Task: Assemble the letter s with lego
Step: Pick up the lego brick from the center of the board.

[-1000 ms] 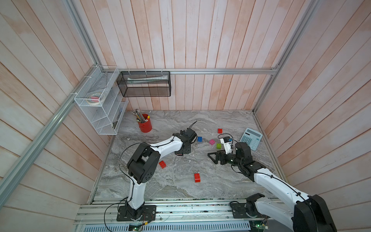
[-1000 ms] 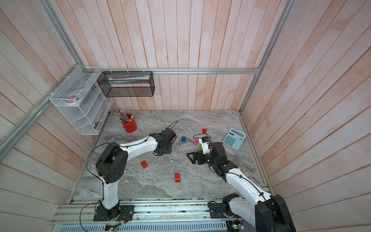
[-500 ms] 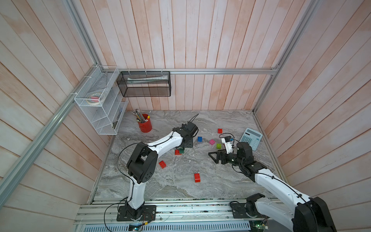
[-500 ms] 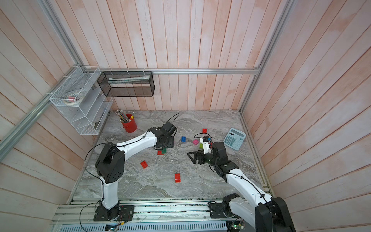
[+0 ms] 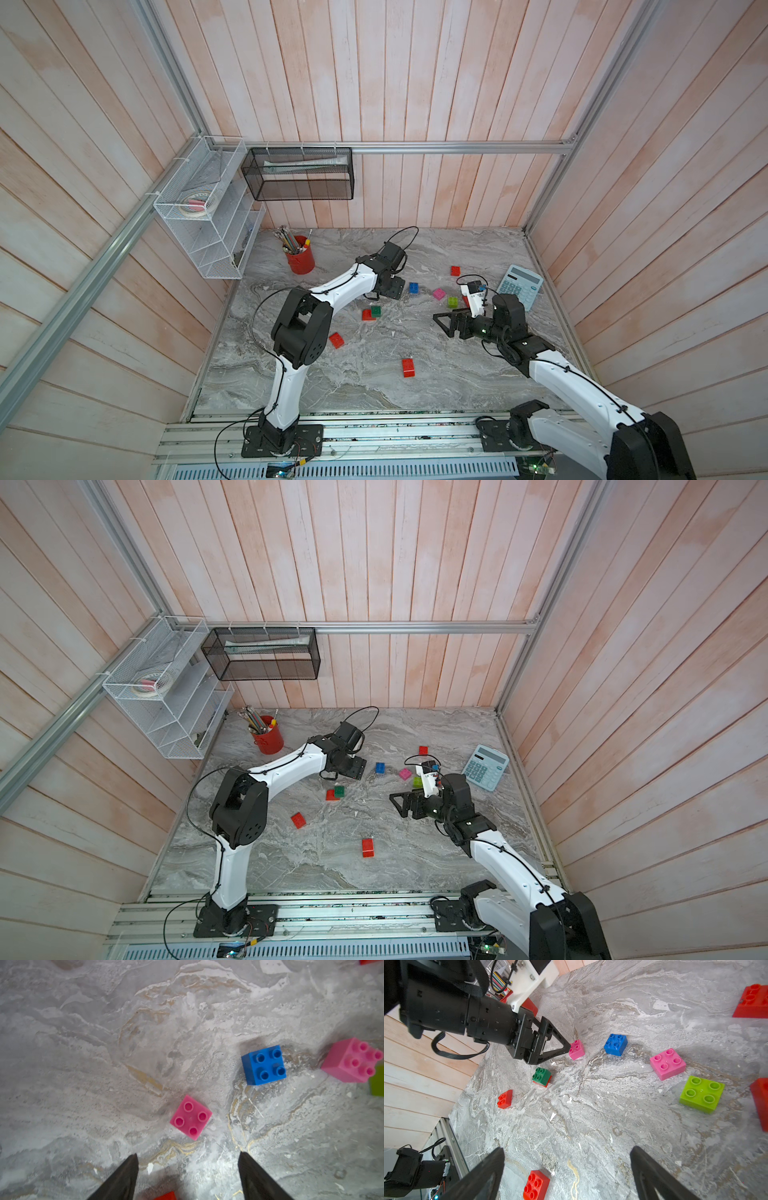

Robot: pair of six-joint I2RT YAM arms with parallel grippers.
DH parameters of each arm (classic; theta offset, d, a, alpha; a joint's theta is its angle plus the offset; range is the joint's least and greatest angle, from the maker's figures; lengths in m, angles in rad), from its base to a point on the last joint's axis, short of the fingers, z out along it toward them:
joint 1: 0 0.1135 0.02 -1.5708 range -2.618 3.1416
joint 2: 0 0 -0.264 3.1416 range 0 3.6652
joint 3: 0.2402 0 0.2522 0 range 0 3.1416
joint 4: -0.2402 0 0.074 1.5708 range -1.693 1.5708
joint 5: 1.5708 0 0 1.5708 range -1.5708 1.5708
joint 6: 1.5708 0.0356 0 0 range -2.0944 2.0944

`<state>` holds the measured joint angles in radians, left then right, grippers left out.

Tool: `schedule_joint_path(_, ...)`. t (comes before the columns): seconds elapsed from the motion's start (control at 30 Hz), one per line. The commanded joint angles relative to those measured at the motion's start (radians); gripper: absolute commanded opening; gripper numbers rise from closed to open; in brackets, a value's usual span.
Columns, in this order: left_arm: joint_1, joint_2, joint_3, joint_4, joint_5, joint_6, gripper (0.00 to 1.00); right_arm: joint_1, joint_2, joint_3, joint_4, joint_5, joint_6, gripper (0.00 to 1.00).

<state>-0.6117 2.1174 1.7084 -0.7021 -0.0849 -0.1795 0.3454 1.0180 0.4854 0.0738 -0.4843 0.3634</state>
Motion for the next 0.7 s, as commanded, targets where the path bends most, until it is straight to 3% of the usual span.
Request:
schedule_joint_path(0.0, 0.021, 0.047, 0.055, 0.013, 0.035, 0.132, 0.78, -0.009, -0.016, 0.008, -0.027, -0.004, -0.017, 0.96)
schedule_joint_path(0.23, 0.028, 0.112, 0.120, -0.011, 0.041, 0.235, 0.64, -0.018, -0.013, 0.016, -0.040, -0.005, -0.020, 0.96)
schedule_joint_path(0.67, 0.030, 0.196, 0.180, -0.042, 0.050, 0.285, 0.56, -0.018, -0.023, 0.014, -0.063, 0.002, -0.020, 0.96)
